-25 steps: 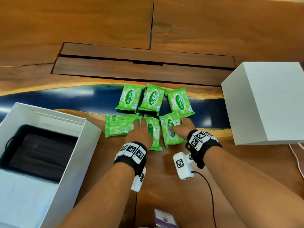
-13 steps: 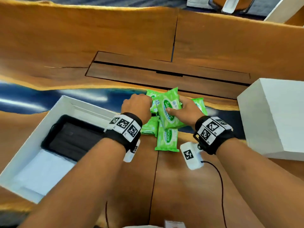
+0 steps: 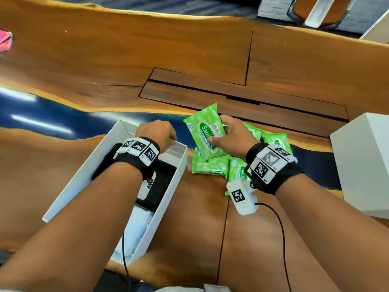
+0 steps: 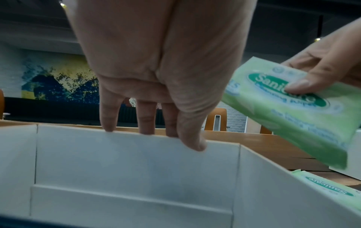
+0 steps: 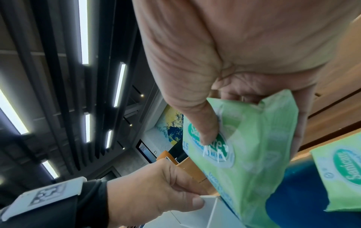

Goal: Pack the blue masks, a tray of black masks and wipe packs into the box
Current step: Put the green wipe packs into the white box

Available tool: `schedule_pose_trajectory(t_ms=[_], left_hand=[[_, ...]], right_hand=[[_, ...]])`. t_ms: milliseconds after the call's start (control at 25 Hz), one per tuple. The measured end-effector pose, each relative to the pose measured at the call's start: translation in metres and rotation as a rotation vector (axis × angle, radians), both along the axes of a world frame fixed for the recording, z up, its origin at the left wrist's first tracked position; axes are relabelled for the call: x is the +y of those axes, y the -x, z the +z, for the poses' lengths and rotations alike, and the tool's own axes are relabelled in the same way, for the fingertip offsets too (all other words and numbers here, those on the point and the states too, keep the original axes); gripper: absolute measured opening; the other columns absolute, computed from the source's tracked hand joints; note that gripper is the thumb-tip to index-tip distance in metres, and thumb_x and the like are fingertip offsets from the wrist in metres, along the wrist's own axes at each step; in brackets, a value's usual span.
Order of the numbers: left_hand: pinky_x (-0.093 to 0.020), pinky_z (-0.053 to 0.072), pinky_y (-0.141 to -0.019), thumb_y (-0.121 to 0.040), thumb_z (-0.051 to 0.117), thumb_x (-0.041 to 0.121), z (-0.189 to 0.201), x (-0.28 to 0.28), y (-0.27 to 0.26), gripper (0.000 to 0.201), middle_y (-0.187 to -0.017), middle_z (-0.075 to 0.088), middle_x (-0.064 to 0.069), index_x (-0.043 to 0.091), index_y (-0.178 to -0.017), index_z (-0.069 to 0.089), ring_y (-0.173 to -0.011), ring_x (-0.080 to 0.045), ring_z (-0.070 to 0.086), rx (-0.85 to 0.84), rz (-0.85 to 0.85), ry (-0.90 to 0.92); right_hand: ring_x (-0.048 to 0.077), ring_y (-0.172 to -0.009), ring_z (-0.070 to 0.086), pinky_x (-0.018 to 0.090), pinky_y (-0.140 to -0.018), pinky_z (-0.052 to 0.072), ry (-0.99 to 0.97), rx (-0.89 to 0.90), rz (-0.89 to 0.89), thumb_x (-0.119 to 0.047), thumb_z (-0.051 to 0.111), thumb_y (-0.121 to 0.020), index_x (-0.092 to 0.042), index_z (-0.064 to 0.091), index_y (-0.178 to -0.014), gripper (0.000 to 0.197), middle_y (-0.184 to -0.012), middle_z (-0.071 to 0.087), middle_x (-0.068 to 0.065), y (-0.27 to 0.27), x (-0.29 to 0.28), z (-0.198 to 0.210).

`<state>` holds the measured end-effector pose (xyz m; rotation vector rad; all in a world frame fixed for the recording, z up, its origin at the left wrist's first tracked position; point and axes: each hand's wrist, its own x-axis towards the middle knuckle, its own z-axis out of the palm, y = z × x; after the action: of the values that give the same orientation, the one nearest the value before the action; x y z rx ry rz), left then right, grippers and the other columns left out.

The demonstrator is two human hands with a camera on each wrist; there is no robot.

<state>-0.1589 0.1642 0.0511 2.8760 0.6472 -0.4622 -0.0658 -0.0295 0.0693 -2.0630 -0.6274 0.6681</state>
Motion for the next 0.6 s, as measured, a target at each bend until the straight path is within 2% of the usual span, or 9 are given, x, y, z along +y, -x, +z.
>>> schedule_pose_trajectory(t_ms=[120,200,280,400,480,520,600], left_hand=[[-0.03,0.038,-0.07,-0.095,0.059,0.037,-0.004,0.01,-0.002,0.019,-0.109,0.069,-0.001,0.033,-0.106,0.072,-0.1,-0.027,0.063,-0.084,0.032,0.006],[-0.031,0.038,-0.069,-0.094,0.061,0.038,-0.008,0.016,-0.006,0.02,-0.107,0.069,-0.004,0.029,-0.107,0.072,-0.099,-0.029,0.063,-0.143,0.053,0.023],[-0.032,0.043,-0.074,-0.09,0.066,0.029,-0.013,0.023,-0.009,0.02,-0.108,0.07,-0.005,0.024,-0.108,0.071,-0.104,-0.03,0.062,-0.186,0.078,0.092],[-0.03,0.052,-0.085,-0.08,0.068,0.003,-0.015,0.043,-0.007,0.033,-0.109,0.071,-0.005,0.015,-0.11,0.067,-0.105,-0.024,0.065,-0.367,0.227,0.415],[-0.022,0.053,-0.081,-0.075,0.072,-0.006,-0.013,0.054,0.004,0.047,-0.109,0.069,-0.003,0.012,-0.117,0.061,-0.1,-0.017,0.066,-0.527,0.321,0.685],[-0.022,0.053,-0.08,-0.073,0.075,-0.007,-0.01,0.057,0.01,0.056,-0.109,0.066,-0.003,0.011,-0.123,0.056,-0.097,-0.016,0.066,-0.587,0.353,0.757],[-0.027,0.052,-0.081,-0.071,0.078,-0.007,-0.006,0.061,0.02,0.069,-0.109,0.061,-0.001,0.014,-0.131,0.049,-0.097,-0.017,0.062,-0.618,0.343,0.763]], right_hand=[[0.022,-0.091,0.07,0.042,-0.077,0.059,0.015,-0.03,0.014,-0.008,0.074,-0.081,-0.014,0.06,-0.106,0.029,-0.101,0.071,0.004,0.001,0.02,0.005],[0.021,-0.089,0.07,0.044,-0.076,0.059,0.014,-0.069,0.024,-0.008,0.075,-0.08,-0.011,0.061,-0.104,0.028,-0.1,0.072,0.005,0.001,0.031,0.009],[0.019,-0.088,0.07,0.045,-0.078,0.059,0.006,-0.11,0.041,-0.008,0.076,-0.079,-0.01,0.062,-0.1,0.025,-0.098,0.073,0.004,0.0,0.043,0.011],[0.017,-0.087,0.071,0.044,-0.077,0.058,-0.013,-0.153,0.072,-0.011,0.078,-0.078,-0.012,0.063,-0.098,0.025,-0.097,0.073,0.001,0.002,0.066,0.014],[0.017,-0.086,0.07,0.042,-0.076,0.058,-0.01,-0.19,0.119,-0.015,0.078,-0.076,-0.015,0.064,-0.094,0.023,-0.095,0.073,-0.002,0.003,0.082,0.015],[0.017,-0.085,0.068,0.039,-0.075,0.057,0.031,-0.232,0.164,-0.017,0.078,-0.076,-0.018,0.064,-0.091,0.02,-0.092,0.072,-0.004,0.005,0.088,0.015],[0.017,-0.084,0.065,0.029,-0.07,0.05,0.157,-0.322,0.262,-0.018,0.075,-0.078,-0.023,0.063,-0.088,0.017,-0.09,0.07,-0.006,0.009,0.098,0.013]])
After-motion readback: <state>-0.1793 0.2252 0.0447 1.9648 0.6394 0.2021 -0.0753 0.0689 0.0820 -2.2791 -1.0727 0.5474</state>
